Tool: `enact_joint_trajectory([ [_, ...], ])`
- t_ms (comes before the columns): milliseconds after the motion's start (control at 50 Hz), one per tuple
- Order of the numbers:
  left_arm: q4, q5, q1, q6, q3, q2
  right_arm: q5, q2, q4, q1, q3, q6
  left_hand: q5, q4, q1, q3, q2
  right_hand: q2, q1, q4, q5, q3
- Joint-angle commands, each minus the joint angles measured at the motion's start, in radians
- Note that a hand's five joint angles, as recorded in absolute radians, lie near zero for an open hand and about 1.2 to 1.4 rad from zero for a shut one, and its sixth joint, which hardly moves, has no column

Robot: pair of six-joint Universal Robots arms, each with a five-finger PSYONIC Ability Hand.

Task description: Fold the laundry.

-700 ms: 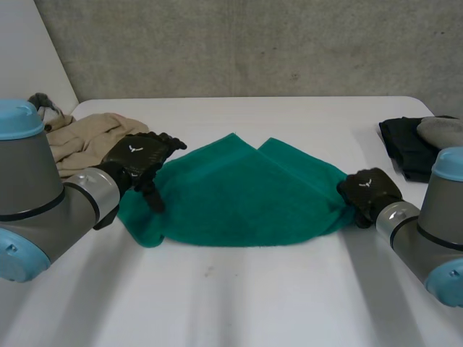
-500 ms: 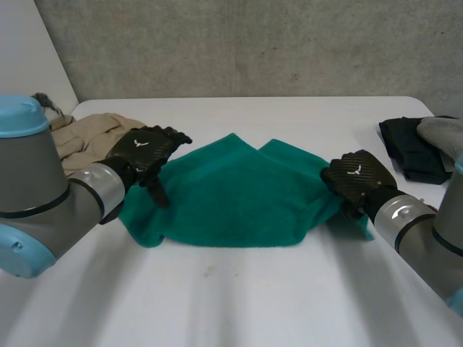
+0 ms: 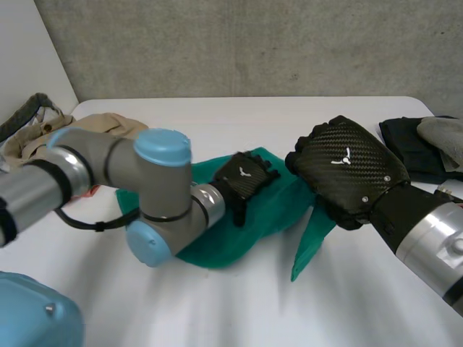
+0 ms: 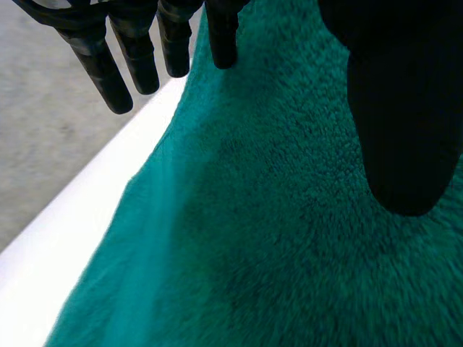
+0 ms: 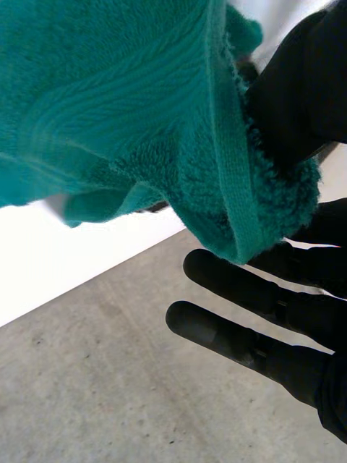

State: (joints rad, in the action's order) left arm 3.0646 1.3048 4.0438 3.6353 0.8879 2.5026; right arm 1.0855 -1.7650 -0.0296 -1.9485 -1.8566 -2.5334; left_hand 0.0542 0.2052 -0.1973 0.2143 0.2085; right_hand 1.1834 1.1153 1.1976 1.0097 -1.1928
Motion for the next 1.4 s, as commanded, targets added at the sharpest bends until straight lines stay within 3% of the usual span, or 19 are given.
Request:
enact_joint_trajectory([
  [20, 0.02, -0.048, -0.054, -0.021, -0.018, 0.05, -0.047, -0.024, -0.003, 0.043, -0.018, -0.04, 0.182, 0.206, -0.214, 0.197, 0.203, 0.213, 0.281, 0.199, 0.212, -0.203],
  [60, 0.026, -0.053, -0.054, -0.029, -0.015, 0.05, -0.047, -0.024, -0.006, 0.065, -0.015, -0.044, 0.468, 0.491, -0.499, 0.482, 0.488, 0.213, 0.281, 0.199, 0.212, -0.203],
  [100, 0.039, -0.05, -0.051, -0.038, -0.014, 0.047, -0.049, -0.018, -0.013, 0.097, -0.012, -0.044, 1.029, 1.053, -1.061, 1.044, 1.05, 0.213, 0.281, 0.199, 0.212, -0.203],
  [120, 0.046, -0.042, -0.049, -0.044, -0.017, 0.044, -0.05, -0.011, -0.016, 0.106, -0.009, -0.044, 1.164, 1.187, -1.195, 1.178, 1.184, 0.213, 0.281, 0.199, 0.212, -0.203],
  [240, 0.169, 0.112, -0.003, -0.124, -0.026, -0.028, -0.067, 0.064, -0.067, 0.135, 0.054, -0.048, 1.168, 1.191, -1.199, 1.182, 1.188, 0.213, 0.281, 0.199, 0.212, -0.203],
  [300, 0.245, 0.148, 0.018, -0.159, -0.033, -0.076, -0.049, 0.12, -0.105, 0.135, 0.115, -0.048, 1.168, 1.191, -1.199, 1.182, 1.188, 0.213, 0.281, 0.199, 0.212, -0.203],
  [400, 0.387, 0.23, 0.07, -0.216, -0.052, -0.218, 0.097, 0.248, -0.206, 0.125, 0.311, -0.079, 1.168, 1.191, -1.199, 1.182, 1.188, 0.213, 0.281, 0.199, 0.212, -0.203],
  [520, 0.399, 0.284, 0.096, -0.204, -0.006, -0.369, 0.224, 0.38, -0.39, 0.097, 0.507, -0.126, 1.168, 1.191, -1.199, 1.182, 1.188, 0.213, 0.281, 0.199, 0.212, -0.203],
  [660, 0.393, 0.298, 0.115, -0.138, 0.216, -0.539, 0.208, 0.493, -0.472, 0.042, 0.583, -0.176, 1.168, 1.191, -1.199, 1.182, 1.188, 0.213, 0.281, 0.199, 0.212, -0.203],
  [780, 0.352, 0.35, 0.055, -0.116, 0.527, -0.611, 0.183, 0.608, -0.368, 0.019, 0.53, -0.163, 1.168, 1.191, -1.199, 1.182, 1.188, 0.213, 0.281, 0.199, 0.212, -0.203],
  [920, 0.31, 0.447, -0.057, -0.145, 0.742, -0.549, 0.206, 0.768, -0.213, 0.013, 0.45, -0.075, 1.168, 1.191, -1.199, 1.182, 1.188, 0.213, 0.281, 0.199, 0.212, -0.203],
  [960, 0.281, 0.488, -0.075, -0.159, 0.752, -0.532, 0.215, 0.791, -0.191, 0.014, 0.43, -0.045, 0.926, 0.949, -0.957, 0.94, 0.946, 0.213, 0.281, 0.199, 0.212, -0.203],
  [980, 0.246, 0.52, -0.086, -0.168, 0.755, -0.522, 0.227, 0.806, -0.181, 0.014, 0.412, -0.025, 0.648, 0.672, -0.68, 0.663, 0.668, 0.213, 0.281, 0.199, 0.212, -0.203],
  [1060, 0.117, 0.585, -0.088, -0.187, 0.74, -0.531, 0.246, 0.812, -0.197, 0.014, 0.366, -0.025, -0.025, -0.001, -0.007, -0.01, -0.005, 0.213, 0.281, 0.199, 0.212, -0.203],
  [1080, 0.093, 0.59, -0.083, -0.187, 0.735, -0.541, 0.249, 0.808, -0.203, 0.013, 0.358, -0.025, -0.054, -0.031, 0.023, -0.04, -0.034, 0.213, 0.281, 0.199, 0.212, -0.203],
  [1200, 0.049, 0.544, 0.004, -0.204, 0.743, -0.666, 0.249, 0.757, -0.219, 0.014, 0.315, -0.027, -0.054, -0.031, 0.023, -0.04, -0.034, 0.213, 0.281, 0.199, 0.212, -0.203],
  [1300, 0.071, 0.359, 0.151, -0.253, 0.783, -0.786, 0.243, 0.708, -0.217, 0.023, 0.274, -0.024, -0.054, -0.031, 0.023, -0.04, -0.034, 0.213, 0.281, 0.199, 0.212, -0.203],
  [1400, 0.054, 0.159, 0.299, -0.282, 0.77, -0.76, 0.225, 0.677, -0.216, 0.034, 0.24, -0.022, -0.033, -0.01, 0.002, -0.019, -0.013, 0.213, 0.281, 0.199, 0.212, -0.203],
])
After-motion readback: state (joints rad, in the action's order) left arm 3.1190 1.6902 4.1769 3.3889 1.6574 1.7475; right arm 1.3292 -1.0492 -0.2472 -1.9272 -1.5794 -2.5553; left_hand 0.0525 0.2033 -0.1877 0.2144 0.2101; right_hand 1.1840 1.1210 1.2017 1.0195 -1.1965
